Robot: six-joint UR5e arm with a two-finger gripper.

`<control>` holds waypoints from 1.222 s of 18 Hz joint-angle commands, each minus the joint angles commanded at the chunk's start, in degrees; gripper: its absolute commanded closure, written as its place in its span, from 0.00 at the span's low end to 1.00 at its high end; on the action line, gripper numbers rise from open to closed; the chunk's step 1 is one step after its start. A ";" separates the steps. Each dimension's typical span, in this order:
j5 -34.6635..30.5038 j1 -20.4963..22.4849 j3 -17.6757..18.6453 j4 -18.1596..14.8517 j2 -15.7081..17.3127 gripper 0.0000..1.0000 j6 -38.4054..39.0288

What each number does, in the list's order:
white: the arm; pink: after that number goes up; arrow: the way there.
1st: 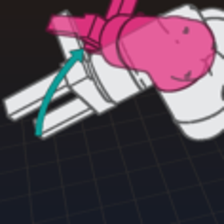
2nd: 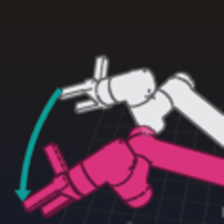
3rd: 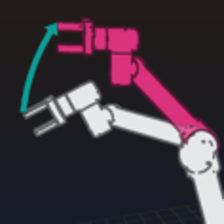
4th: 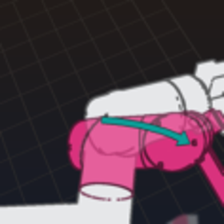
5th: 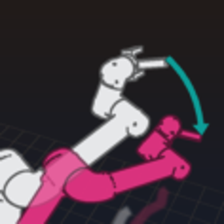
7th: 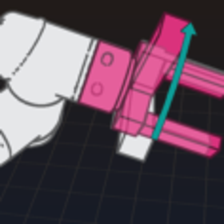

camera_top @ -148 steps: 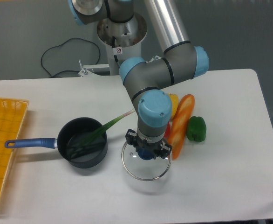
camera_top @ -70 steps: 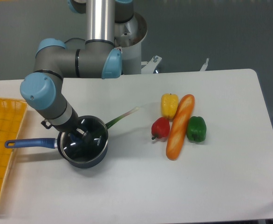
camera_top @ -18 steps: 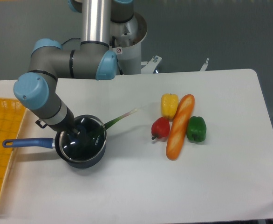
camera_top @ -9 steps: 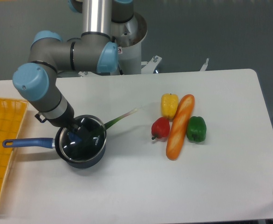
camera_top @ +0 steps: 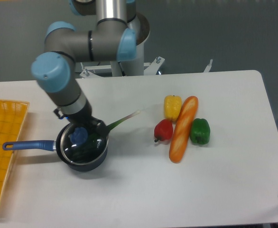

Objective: Close the pot lid

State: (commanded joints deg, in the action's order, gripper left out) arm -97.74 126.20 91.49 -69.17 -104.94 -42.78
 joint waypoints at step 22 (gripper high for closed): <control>8.26 41.04 -3.33 0.26 -2.01 0.00 -54.94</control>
State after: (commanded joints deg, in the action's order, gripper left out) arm -89.47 167.24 88.16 -68.91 -106.96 -97.72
